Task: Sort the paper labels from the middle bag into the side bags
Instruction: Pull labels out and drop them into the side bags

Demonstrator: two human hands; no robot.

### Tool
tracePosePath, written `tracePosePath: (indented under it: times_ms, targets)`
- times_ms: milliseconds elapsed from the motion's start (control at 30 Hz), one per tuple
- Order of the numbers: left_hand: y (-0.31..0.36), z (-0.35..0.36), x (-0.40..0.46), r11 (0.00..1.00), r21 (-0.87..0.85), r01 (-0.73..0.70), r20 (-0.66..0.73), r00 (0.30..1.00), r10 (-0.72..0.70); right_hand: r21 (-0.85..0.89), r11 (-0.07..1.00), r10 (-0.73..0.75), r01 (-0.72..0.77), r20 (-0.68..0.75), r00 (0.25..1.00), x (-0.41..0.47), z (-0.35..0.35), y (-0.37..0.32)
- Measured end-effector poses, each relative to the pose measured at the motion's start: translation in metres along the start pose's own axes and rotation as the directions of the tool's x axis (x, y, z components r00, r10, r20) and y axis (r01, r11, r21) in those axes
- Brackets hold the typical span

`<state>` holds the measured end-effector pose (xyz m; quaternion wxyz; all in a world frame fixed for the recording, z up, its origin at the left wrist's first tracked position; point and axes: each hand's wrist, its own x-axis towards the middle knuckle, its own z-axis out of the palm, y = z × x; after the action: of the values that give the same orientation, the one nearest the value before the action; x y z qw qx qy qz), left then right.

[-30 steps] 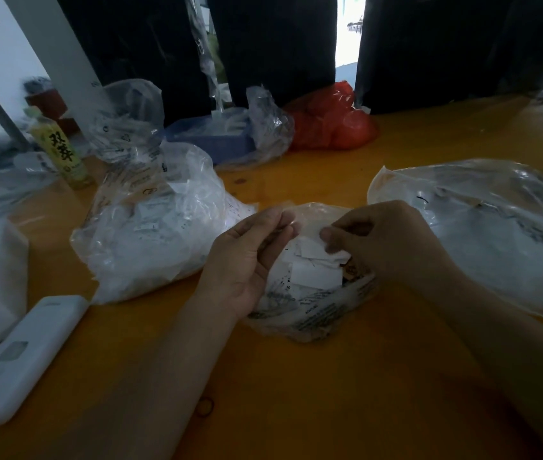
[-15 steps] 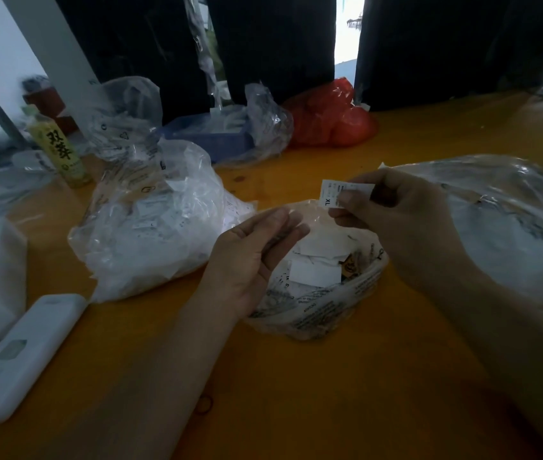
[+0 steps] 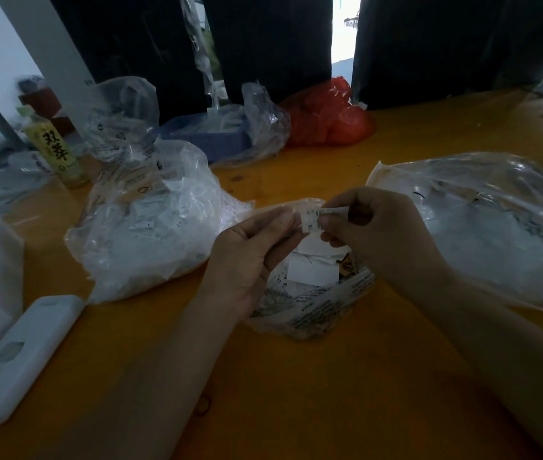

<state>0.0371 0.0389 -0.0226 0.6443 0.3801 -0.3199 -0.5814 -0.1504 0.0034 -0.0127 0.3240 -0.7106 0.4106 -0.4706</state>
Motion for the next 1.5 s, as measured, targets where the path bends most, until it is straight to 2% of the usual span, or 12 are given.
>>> tracePosePath:
  times_ms: [233, 400, 567, 667, 900, 1067, 1233, 1267, 1333, 1400, 1433, 1500]
  targets:
    - [0.0, 0.001, -0.004, 0.979, 0.184, -0.084, 0.0, 0.996, 0.086, -0.004, 1.0, 0.018, -0.018, 0.077, 0.997, -0.002, 0.003, 0.0]
    - [0.0, 0.004, -0.005, 0.974, 0.212, -0.078, -0.06, 0.994, 0.093, 0.179, 0.982, 0.067, -0.06, -0.033, 0.997, 0.0, 0.002, -0.002]
    - [0.0, 0.006, -0.007, 0.966, 0.254, -0.054, -0.055, 0.996, 0.07, 0.124, 0.99, 0.055, -0.06, 0.042, 0.998, -0.004, 0.007, -0.002]
    - [0.001, 0.007, -0.008, 0.971, 0.235, -0.05, -0.065, 0.996, 0.067, 0.089, 0.996, 0.01, -0.009, -0.014, 1.0, -0.006, 0.01, -0.006]
    - [0.002, 0.008, -0.01, 0.961, 0.268, -0.067, -0.041, 0.996, 0.081, -0.153, 0.983, -0.095, 0.101, 0.044, 0.995, -0.011, 0.015, -0.01]
    - [0.004, 0.007, -0.01, 0.91, 0.382, -0.161, 0.044, 0.987, 0.156, -0.056, 0.997, -0.054, 0.052, -0.05, 0.997, -0.006, 0.005, -0.008]
    - [0.013, 0.005, -0.015, 0.709, 0.64, -0.298, 0.012, 0.926, 0.378, -0.073, 0.997, -0.038, 0.033, -0.067, 0.997, -0.003, 0.001, -0.008]
    - [0.02, 0.003, -0.015, 0.632, 0.695, -0.343, 0.012, 0.885, 0.466, -0.147, 0.989, -0.043, 0.029, -0.092, 0.995, -0.001, -0.003, -0.008]
    - [0.041, -0.006, -0.013, 0.337, 0.846, -0.413, 0.071, 0.714, 0.696, -0.445, 0.895, -0.088, 0.036, -0.098, 0.991, 0.006, -0.017, -0.008]
    - [0.067, -0.023, -0.009, 0.028, 0.947, -0.32, 0.149, 0.516, 0.843, -0.704, 0.71, -0.091, 0.023, -0.059, 0.994, 0.011, -0.032, -0.005]
    - [0.079, -0.034, -0.006, -0.053, 0.973, -0.226, 0.157, 0.471, 0.868, -0.777, 0.629, -0.063, 0.004, -0.046, 0.997, 0.013, -0.038, -0.002]
    - [0.096, -0.059, 0.0, -0.108, 0.994, -0.015, 0.101, 0.493, 0.864, -0.853, 0.516, 0.04, -0.076, -0.065, 0.997, 0.016, -0.047, 0.002]
